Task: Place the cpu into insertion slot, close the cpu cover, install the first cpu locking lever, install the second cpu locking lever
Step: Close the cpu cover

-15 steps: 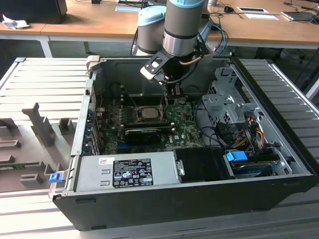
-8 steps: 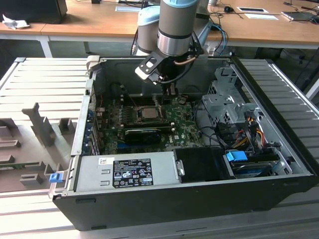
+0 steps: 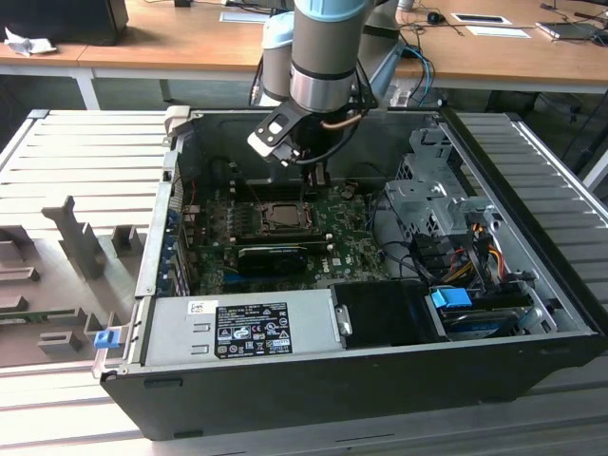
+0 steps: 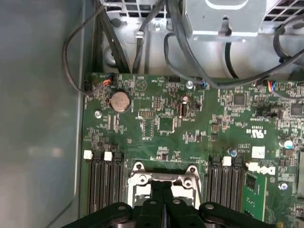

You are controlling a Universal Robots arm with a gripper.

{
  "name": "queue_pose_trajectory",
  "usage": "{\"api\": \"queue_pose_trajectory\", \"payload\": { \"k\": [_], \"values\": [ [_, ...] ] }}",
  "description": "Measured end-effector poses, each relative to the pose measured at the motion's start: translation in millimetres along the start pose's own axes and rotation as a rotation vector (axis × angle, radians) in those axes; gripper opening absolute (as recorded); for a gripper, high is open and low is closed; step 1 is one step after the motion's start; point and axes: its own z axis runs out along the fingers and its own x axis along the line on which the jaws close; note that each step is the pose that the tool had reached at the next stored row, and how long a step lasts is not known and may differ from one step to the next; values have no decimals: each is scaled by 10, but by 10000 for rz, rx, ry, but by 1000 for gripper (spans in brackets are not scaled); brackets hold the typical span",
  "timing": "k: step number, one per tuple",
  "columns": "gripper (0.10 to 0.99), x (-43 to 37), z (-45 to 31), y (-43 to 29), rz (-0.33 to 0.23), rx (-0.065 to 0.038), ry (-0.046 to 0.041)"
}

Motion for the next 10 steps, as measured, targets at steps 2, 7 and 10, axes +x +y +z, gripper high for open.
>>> {"api": "queue_pose_trajectory", "payload": {
  "k": [2, 7, 10],
  "values": [
    [106, 7, 5, -131, 1, -3, 4],
    [106, 15, 5, -315, 1, -3, 3],
    [106, 18, 4, -372, 3, -3, 3]
  ]
}}
